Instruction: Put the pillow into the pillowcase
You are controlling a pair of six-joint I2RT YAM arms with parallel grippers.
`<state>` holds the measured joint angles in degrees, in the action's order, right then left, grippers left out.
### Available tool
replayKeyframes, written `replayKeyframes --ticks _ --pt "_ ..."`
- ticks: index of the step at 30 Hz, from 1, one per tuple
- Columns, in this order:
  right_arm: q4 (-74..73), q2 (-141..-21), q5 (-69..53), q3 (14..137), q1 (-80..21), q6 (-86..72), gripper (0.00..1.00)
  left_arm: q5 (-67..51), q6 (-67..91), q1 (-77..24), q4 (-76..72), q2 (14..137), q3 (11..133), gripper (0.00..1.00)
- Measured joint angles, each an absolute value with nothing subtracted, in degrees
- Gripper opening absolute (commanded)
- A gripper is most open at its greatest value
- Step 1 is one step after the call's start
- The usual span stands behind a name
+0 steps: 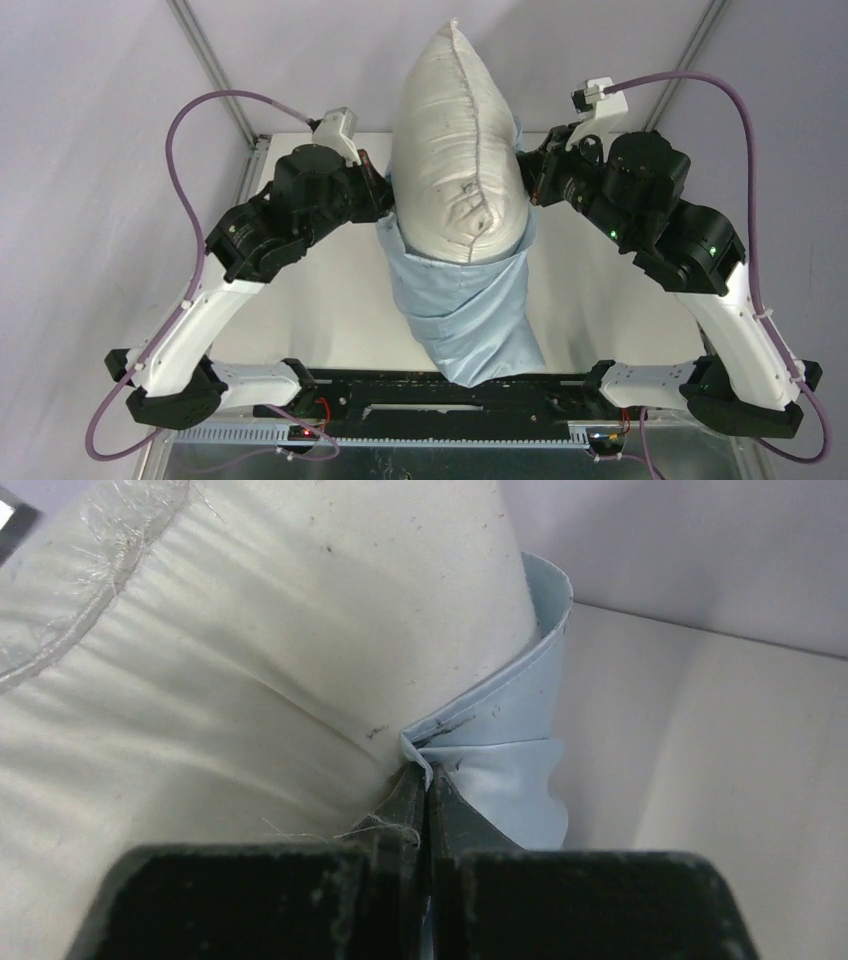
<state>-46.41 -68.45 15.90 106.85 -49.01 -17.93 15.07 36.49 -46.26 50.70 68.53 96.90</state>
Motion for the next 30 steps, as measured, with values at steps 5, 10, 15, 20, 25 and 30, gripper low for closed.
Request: replayKeyframes --ticks 5,10,15,20,25,30 --pt "-48.1 -70.6 16.8 110.1 -48.8 -17.1 0.00 15.2 35.5 -49.6 49.9 69.0 104.7 0.00" --pt "-50.0 -72.8 16.7 117.6 -50.2 -16.1 0.00 16.6 33.8 -50.2 43.8 70.3 116.2 0.00" --pt "-51.0 -77.4 17.1 134.4 -49.8 -12.8 0.00 16.5 33.5 -51.3 38.0 74.4 127.6 0.00" --pt "-47.7 -77.2 18.6 138.9 -47.6 -10.3 0.00 15.3 32.0 -53.8 33.8 75.2 128.6 0.00" --pt "-43.5 -72.0 19.2 126.0 -49.2 -10.2 0.00 17.5 27.9 -53.9 31.1 81.0 139.6 0.00" --pt "-46.0 -73.2 20.4 125.4 -44.2 -9.5 0.00 16.7 28.6 -52.9 22.7 82.2 143.1 0.00"
